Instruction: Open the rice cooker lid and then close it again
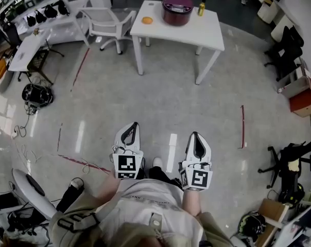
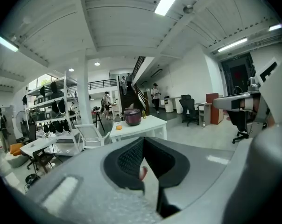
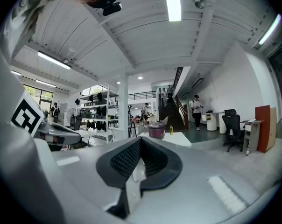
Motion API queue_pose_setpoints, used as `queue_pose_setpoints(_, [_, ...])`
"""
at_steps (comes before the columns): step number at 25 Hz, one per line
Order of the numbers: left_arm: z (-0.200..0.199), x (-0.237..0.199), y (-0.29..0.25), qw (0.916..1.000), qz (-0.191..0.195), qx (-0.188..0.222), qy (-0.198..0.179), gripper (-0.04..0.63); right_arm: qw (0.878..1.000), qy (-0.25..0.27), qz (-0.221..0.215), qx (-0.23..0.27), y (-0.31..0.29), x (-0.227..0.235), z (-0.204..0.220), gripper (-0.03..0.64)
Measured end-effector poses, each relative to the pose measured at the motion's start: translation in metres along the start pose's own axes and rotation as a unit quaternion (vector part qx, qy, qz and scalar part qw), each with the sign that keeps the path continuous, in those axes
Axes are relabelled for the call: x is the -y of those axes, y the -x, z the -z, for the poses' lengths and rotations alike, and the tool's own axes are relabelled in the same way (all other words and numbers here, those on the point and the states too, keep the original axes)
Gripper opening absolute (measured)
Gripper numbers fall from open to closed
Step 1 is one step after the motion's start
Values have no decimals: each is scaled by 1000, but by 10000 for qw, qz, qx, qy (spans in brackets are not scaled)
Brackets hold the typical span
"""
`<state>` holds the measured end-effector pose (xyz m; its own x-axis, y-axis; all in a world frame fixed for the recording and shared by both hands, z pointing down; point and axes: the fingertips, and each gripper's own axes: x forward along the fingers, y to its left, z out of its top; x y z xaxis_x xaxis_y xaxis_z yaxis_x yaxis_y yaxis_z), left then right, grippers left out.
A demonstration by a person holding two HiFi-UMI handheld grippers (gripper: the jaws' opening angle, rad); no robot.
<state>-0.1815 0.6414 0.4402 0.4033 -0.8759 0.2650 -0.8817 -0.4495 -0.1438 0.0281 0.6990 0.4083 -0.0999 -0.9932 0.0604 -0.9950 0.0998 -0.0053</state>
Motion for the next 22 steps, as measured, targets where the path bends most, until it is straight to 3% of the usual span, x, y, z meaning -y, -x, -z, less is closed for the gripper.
queue_pose_setpoints(7, [-30, 2, -29, 9993, -268, 248, 126, 15, 9959, -583, -357, 589, -18, 37, -19, 23])
queue_pose_setpoints(9, [-41, -5, -32, 9987, -336, 273, 283, 165, 9945, -732, -349, 661, -21, 48, -26, 148])
queue_pose_setpoints(12, [-54, -15, -34, 9972, -462, 344, 467, 225, 9932, -854, -294, 738, -26, 62, -35, 225])
queue_pose_setpoints(22, [-37, -15, -45, 9975, -547, 22, 445, 225, 9928, -1035, -272, 541, -41, 80, -20, 227])
